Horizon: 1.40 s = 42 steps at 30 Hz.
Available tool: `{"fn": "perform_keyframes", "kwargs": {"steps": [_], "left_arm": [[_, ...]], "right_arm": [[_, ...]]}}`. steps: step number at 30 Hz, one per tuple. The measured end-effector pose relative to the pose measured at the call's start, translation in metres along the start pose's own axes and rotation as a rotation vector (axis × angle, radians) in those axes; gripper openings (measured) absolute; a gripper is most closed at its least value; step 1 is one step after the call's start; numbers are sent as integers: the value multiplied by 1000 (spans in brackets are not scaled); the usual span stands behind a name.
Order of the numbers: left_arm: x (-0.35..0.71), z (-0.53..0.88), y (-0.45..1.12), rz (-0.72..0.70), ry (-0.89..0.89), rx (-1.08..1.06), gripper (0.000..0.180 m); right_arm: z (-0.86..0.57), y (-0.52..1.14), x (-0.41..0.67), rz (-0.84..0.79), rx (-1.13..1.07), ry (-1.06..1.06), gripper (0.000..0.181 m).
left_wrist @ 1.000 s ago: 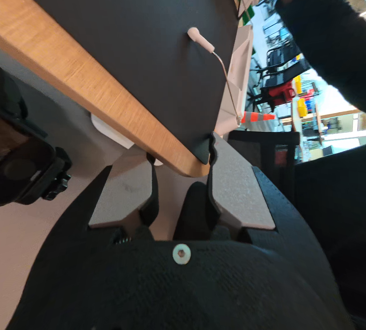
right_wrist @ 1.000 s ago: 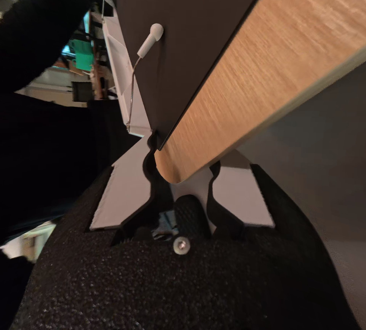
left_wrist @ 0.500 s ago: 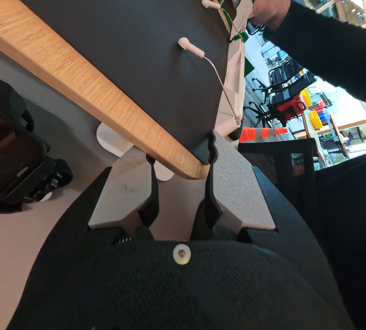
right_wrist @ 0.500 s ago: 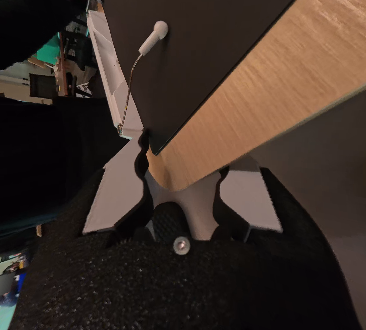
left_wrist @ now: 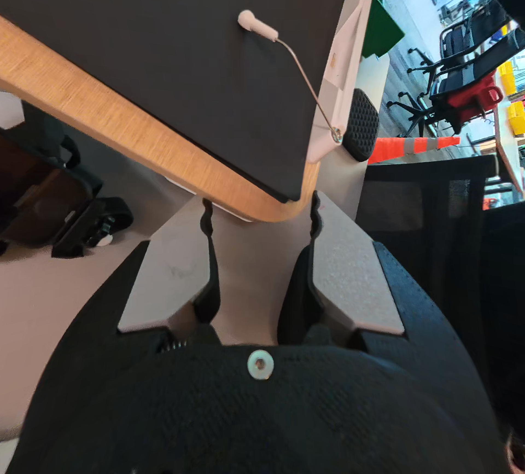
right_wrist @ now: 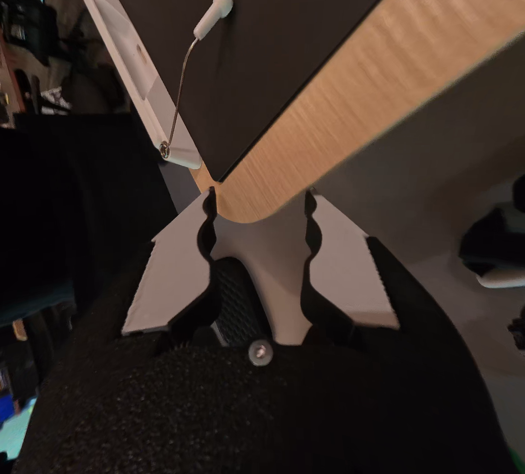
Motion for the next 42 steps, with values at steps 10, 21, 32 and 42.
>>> {"fn": "perform_keyframes", "kwargs": {"steps": [10, 21, 32, 42], "left_arm": [[-41, -32, -71, -113, 281, 488, 31], [-124, -10, -92, -182, -26, 787, 0], [-227, -11, -122, -131, -63, 489, 0], [-277, -19, -148, -122, 5, 529, 31]], "right_arm": [[7, -82, 39, -411, -713, -279, 55], [166, 31, 110, -411, -576, -73, 0], [332, 162, 204, -478, -254, 192, 0], [382, 247, 214, -450, -365, 50, 55]]}}
Point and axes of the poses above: each gripper's, where its closed fingertips meet, y out along the fingers, x out of its top, z = x × y across the jaws, the point moved 2 cm from there along -y, back along the fingers, and after that the axes turned 10 degrees about -x, right-handed, at the moved point
